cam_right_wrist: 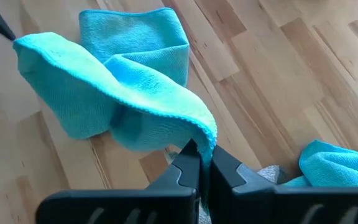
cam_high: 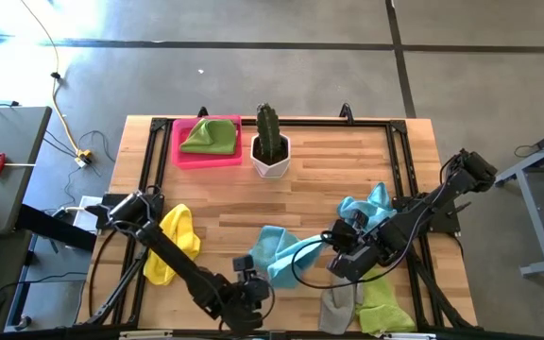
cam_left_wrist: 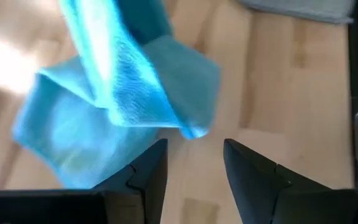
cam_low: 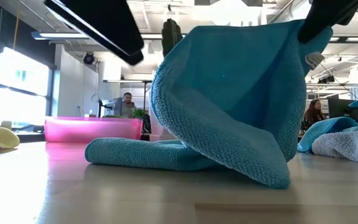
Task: Fold microfiber towels
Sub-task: Fold the left blue microfiber towel
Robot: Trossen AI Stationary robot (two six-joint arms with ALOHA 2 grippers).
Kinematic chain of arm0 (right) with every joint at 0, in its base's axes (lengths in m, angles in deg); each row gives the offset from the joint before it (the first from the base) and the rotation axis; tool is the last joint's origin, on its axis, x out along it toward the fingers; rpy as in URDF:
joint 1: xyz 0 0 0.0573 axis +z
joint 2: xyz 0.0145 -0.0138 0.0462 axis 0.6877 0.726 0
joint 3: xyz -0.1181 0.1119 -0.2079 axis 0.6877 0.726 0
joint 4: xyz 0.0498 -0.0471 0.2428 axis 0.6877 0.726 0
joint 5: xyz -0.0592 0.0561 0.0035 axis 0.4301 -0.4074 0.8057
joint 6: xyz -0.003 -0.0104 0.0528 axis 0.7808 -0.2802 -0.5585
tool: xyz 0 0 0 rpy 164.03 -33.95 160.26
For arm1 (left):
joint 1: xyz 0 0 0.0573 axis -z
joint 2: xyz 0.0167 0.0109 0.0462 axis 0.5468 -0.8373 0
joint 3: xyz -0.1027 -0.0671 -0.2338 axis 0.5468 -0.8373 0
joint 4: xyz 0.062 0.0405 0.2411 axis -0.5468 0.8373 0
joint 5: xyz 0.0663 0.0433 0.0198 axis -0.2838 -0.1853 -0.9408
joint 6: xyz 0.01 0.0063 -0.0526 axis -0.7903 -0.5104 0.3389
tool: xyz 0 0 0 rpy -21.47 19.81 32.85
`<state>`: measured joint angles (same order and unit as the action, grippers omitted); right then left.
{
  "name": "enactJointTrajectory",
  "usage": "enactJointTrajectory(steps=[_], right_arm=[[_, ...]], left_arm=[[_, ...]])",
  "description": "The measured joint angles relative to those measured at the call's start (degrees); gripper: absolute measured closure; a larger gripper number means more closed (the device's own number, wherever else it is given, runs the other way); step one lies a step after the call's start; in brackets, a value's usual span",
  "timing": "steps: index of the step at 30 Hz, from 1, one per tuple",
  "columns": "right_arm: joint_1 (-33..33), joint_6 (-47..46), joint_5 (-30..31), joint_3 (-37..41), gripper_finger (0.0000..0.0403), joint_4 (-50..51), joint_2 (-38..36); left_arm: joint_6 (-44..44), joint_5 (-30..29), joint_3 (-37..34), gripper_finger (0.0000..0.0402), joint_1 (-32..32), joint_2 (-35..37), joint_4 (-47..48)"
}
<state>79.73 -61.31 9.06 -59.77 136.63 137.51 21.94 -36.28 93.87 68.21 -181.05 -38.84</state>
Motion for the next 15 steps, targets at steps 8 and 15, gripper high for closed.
enactJointTrajectory(steps=[8, 15], right_arm=[[0.0, 0.0, 0.8, 0.0, 0.0403, -0.5, 0.0], [0.0, 0.6, 0.8, 0.0, 0.0403, -0.7, 0.0]], left_arm=[[-4.8, -7.8, 0.0, 0.0257, 0.4, -0.8, 0.3], [-10.4, -0.4, 0.0, 0.0257, -1.5, -3.4, -0.2]])
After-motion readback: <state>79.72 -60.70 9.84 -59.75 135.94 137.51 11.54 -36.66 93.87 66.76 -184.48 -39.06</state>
